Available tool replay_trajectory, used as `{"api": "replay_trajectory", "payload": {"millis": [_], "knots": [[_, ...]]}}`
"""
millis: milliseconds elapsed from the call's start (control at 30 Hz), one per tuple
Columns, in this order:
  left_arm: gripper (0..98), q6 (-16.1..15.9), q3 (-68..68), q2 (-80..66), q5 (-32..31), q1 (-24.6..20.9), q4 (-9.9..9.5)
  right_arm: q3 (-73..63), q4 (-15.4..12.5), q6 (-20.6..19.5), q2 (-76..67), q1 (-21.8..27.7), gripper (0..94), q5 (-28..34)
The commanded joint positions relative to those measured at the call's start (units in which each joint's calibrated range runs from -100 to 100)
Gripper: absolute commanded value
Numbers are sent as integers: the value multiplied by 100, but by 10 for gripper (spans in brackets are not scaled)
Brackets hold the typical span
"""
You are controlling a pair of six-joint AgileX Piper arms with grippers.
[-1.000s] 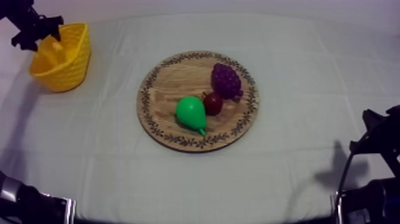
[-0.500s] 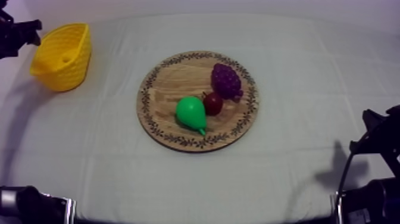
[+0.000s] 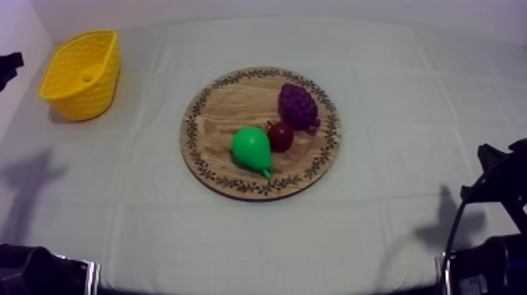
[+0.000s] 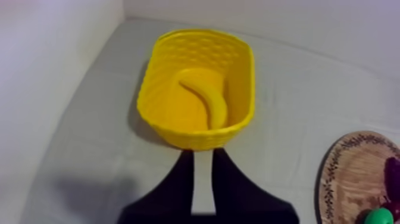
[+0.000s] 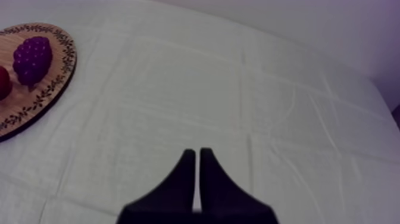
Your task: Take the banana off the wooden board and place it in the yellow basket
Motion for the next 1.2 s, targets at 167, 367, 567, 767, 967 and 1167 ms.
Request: {"api": "replay_trajectory", "payload": {"millis": [167,367,567,767,967,1167], "knots": [[7,228,1891,-1809,-707,170,-81,-3,1,0,4,2,6,3],[2,471,3129,-2924,-1041,179,-155,-3,1,0,4,2,6,3],[0,498,4245,-4516,-1093,219,-101,-3,1,0,4,0,6,3],[0,-117,4639,-4977,-1043,16,307,-3,1,-3,4,8,6,3],[0,-357,4853,-5038,-1376,-308,586,-3,1,-5,4,10,6,3],[0,740,5015,-5045,-1863,-352,752,-3,1,-5,4,10,6,3]]}}
